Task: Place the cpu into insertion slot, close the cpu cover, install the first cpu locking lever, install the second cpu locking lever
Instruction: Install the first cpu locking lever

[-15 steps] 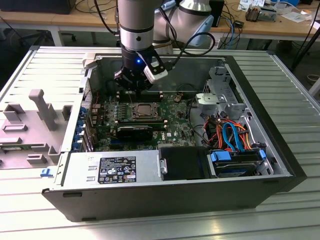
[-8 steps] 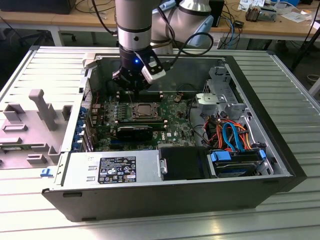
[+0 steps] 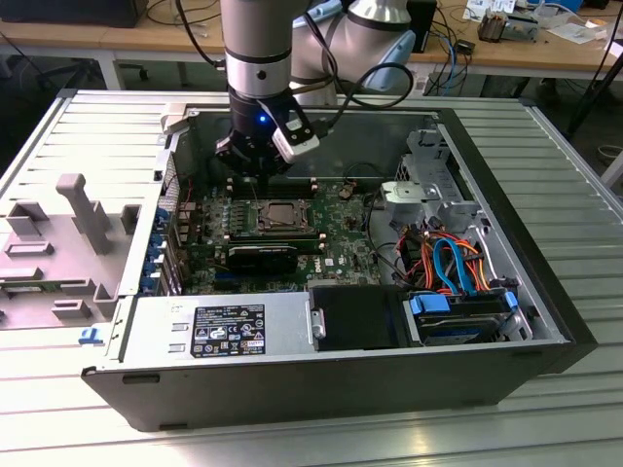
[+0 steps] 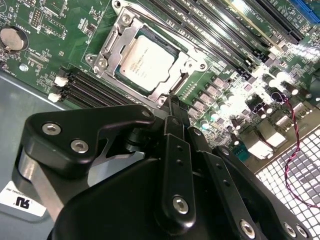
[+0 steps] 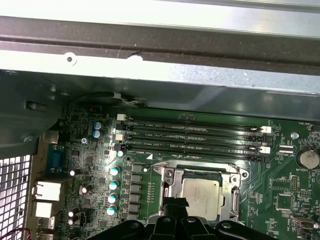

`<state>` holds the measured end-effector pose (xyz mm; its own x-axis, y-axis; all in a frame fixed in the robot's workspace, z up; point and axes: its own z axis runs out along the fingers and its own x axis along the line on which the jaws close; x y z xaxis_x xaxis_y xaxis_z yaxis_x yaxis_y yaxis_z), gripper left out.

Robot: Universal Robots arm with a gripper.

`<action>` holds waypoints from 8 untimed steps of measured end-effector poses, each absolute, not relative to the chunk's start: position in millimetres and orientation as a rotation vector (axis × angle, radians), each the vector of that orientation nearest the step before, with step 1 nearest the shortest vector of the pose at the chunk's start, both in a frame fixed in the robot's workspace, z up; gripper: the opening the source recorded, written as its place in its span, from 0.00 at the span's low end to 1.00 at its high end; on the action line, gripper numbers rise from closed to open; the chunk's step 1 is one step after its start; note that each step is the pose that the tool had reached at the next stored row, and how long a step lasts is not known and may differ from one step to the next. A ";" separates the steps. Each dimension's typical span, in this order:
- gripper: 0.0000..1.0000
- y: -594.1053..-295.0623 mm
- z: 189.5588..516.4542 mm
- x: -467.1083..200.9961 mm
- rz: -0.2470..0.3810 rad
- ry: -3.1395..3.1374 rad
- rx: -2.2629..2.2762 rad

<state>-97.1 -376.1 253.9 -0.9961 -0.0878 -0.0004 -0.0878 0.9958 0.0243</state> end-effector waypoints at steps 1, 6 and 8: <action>0.11 -376.1 253.9 -97.9 -0.038 -3.138 0.138; 0.11 -376.1 253.9 -99.7 -0.038 -3.138 0.138; 0.11 -376.1 253.9 -100.5 -0.038 -3.138 0.138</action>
